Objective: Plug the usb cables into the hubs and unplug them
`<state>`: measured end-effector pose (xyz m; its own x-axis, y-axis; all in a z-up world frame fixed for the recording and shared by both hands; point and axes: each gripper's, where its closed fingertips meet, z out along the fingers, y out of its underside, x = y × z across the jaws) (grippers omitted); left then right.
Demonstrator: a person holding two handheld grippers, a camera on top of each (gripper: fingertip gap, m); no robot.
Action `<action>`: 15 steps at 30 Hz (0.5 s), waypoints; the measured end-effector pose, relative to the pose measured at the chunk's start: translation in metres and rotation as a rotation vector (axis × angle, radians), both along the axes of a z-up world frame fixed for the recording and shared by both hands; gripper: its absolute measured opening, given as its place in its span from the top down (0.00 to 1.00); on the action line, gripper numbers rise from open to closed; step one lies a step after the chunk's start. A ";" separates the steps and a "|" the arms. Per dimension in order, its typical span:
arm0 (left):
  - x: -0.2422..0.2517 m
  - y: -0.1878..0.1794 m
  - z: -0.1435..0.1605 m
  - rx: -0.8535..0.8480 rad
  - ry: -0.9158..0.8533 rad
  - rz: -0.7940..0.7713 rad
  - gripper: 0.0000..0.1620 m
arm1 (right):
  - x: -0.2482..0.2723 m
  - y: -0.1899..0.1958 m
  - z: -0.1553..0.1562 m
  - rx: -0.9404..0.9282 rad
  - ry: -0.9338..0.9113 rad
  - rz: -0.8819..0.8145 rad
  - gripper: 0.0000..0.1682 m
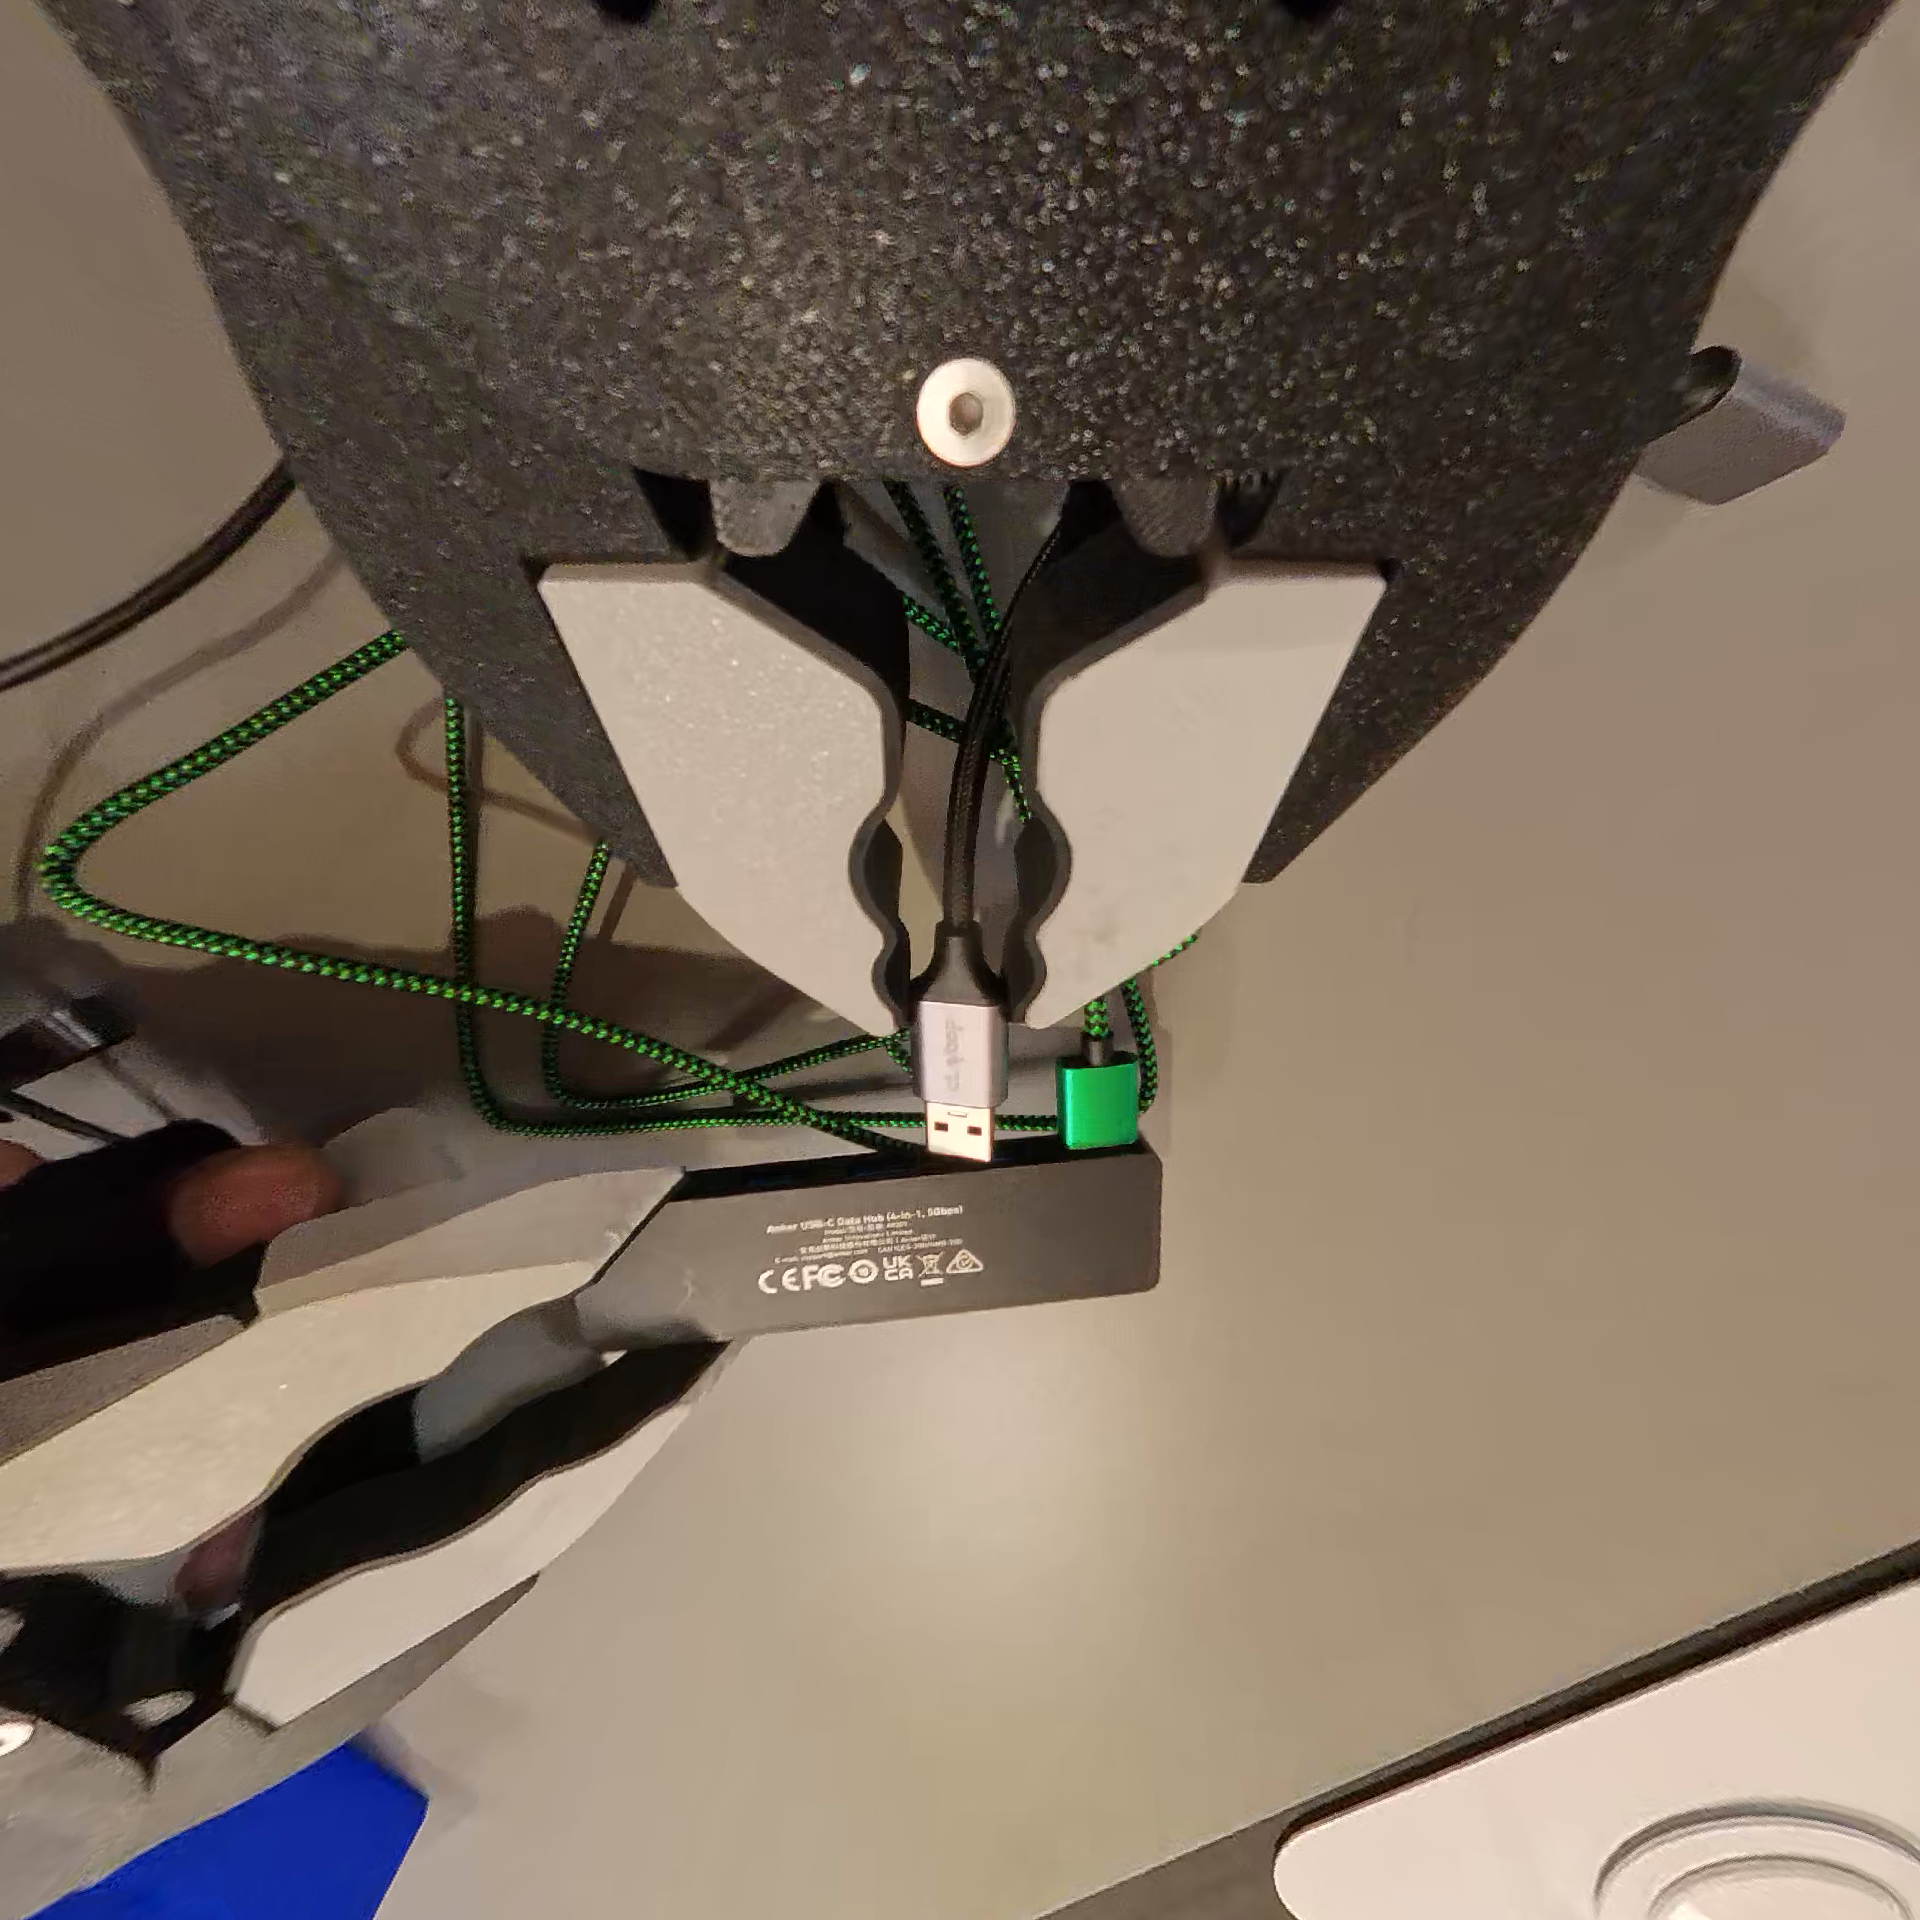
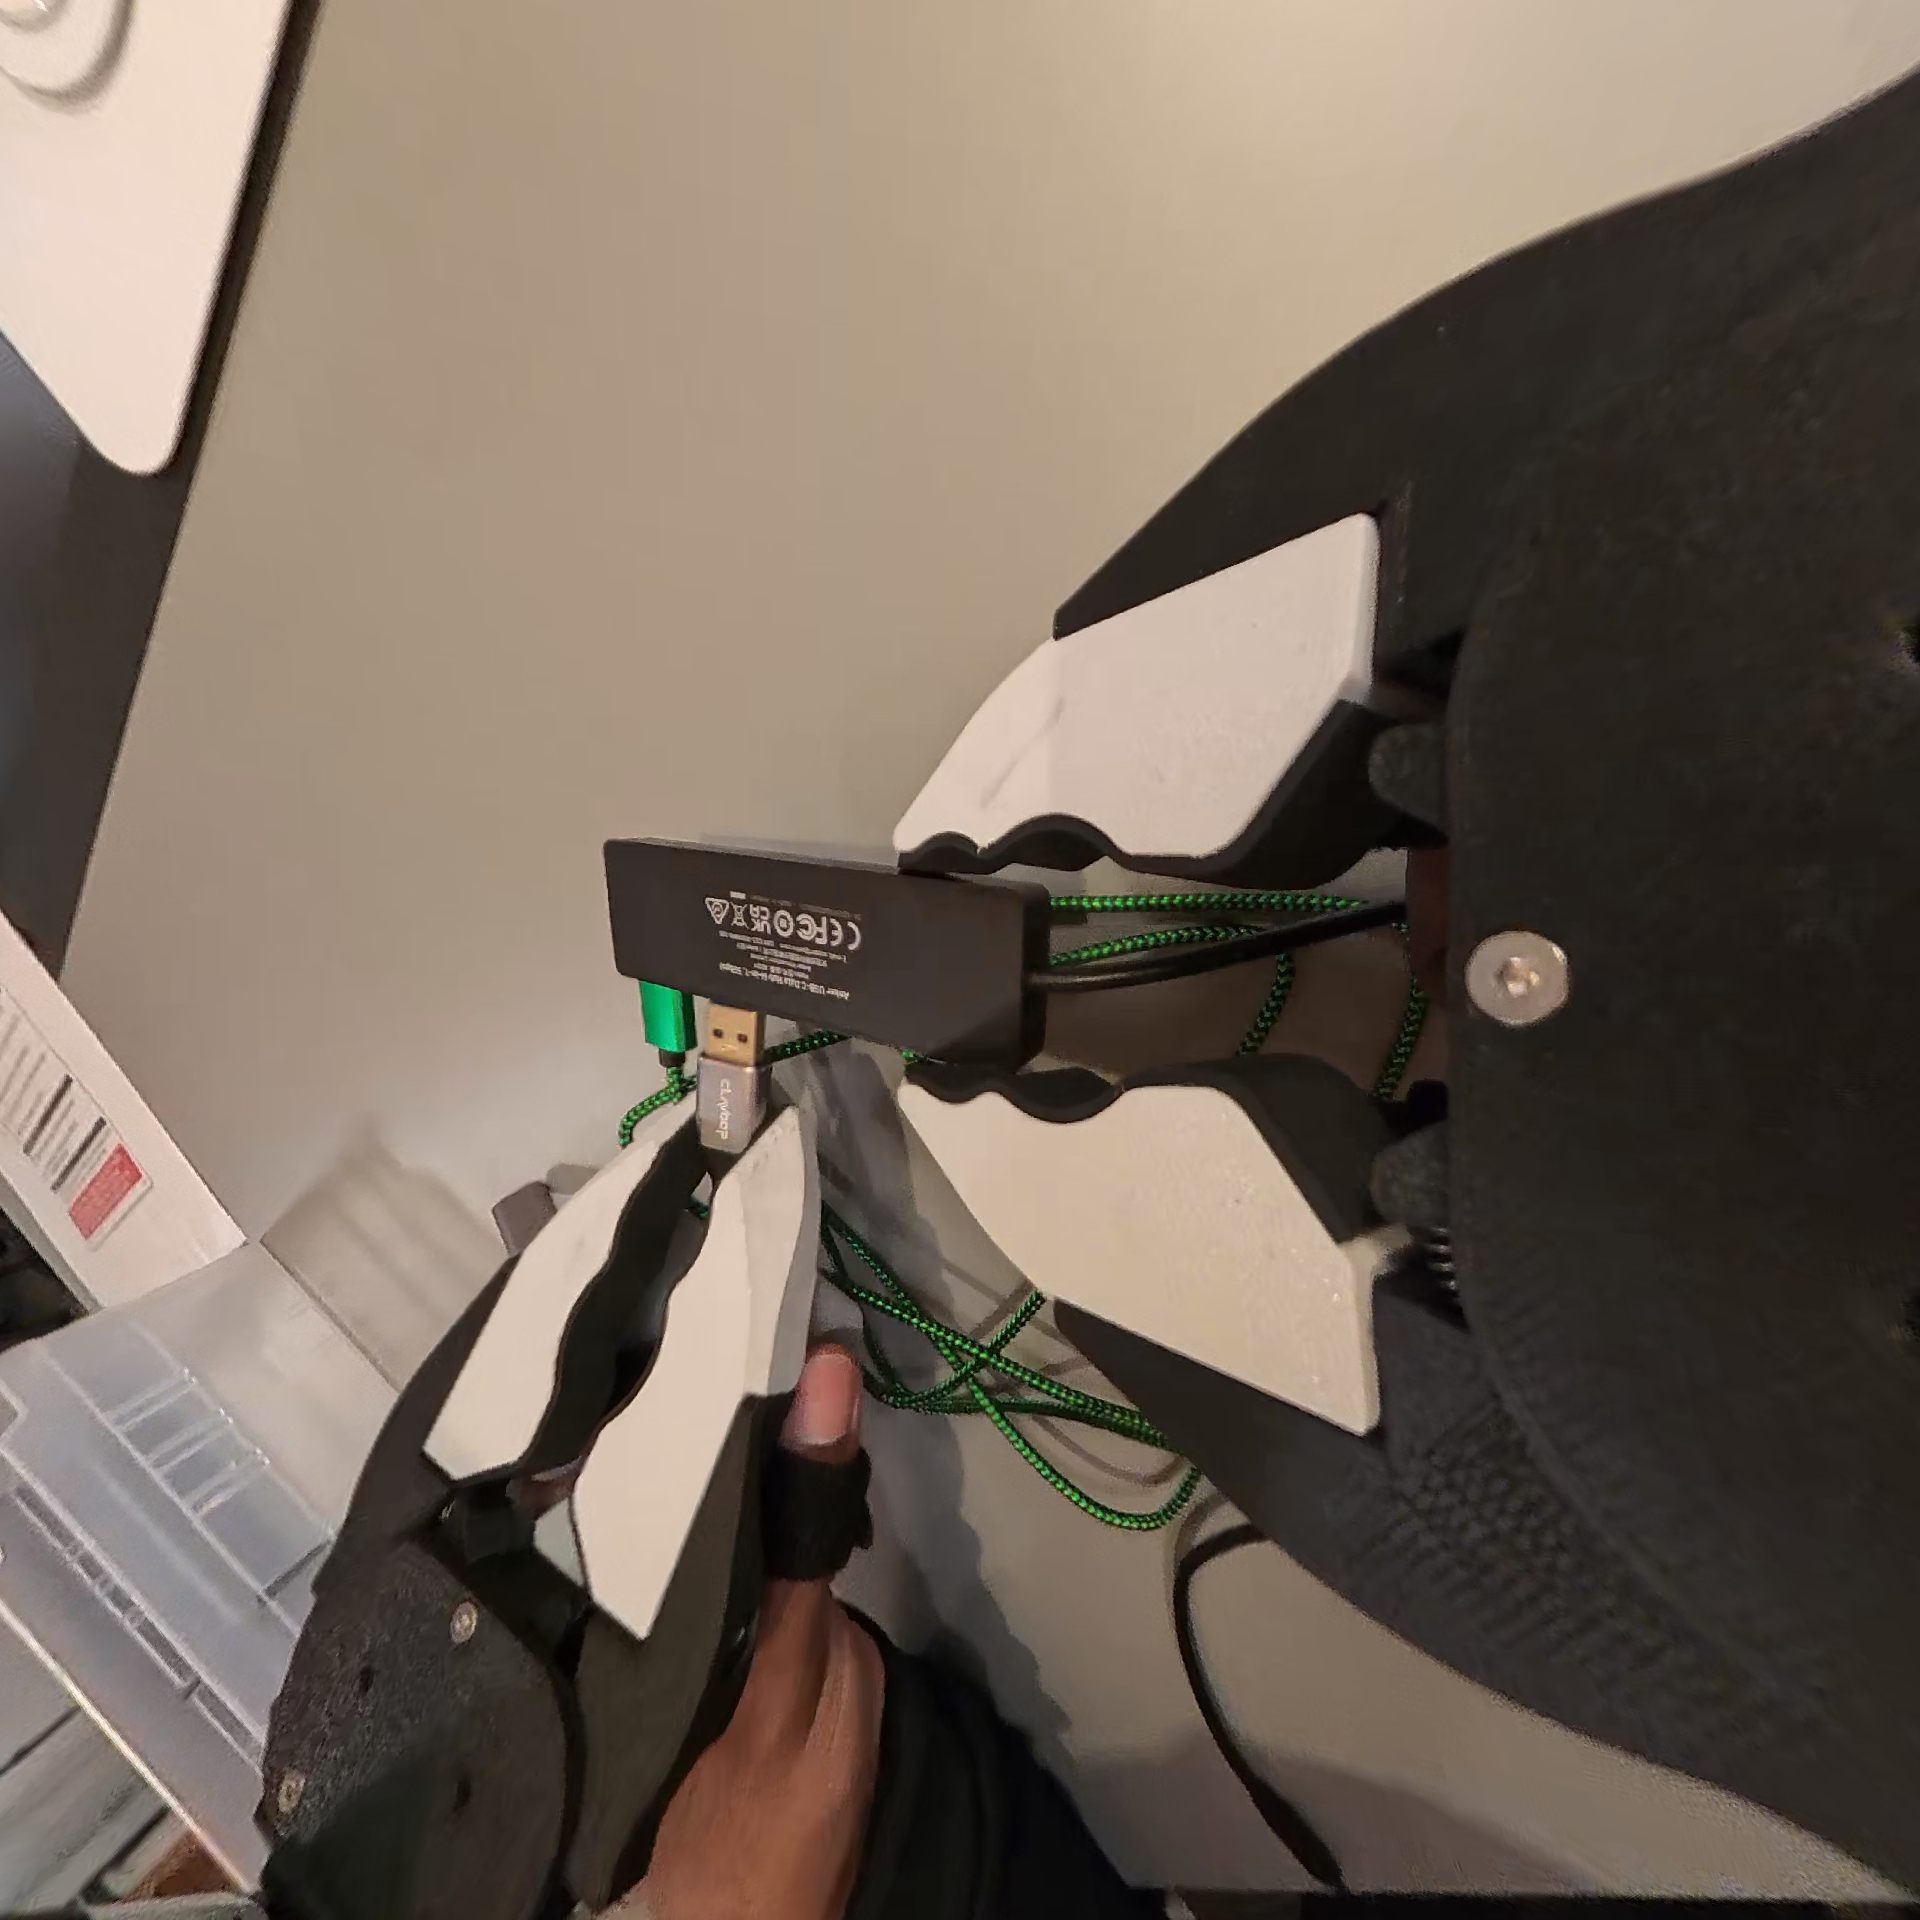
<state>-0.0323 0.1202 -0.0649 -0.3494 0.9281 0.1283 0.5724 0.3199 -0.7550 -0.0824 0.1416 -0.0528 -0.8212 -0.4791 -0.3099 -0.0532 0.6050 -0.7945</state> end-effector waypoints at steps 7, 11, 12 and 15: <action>0.000 0.001 -0.002 0.004 -0.008 0.008 0.90 | 0.002 0.004 0.003 -0.044 -0.037 -0.062 0.80; -0.002 0.003 -0.013 0.068 -0.009 0.002 0.90 | 0.001 0.009 -0.010 0.035 -0.033 -0.041 0.79; -0.003 0.003 -0.016 0.071 -0.013 0.001 0.90 | 0.001 0.011 -0.013 0.051 -0.031 -0.038 0.79; -0.004 0.005 -0.019 0.073 -0.026 -0.007 0.90 | 0.001 0.016 -0.016 0.082 -0.022 -0.029 0.79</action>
<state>-0.0361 0.1255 -0.0843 -0.3474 0.9190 0.1863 0.5942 0.3694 -0.7145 -0.0815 0.1572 -0.0688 -0.8270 -0.4273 -0.3653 -0.0176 0.6691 -0.7430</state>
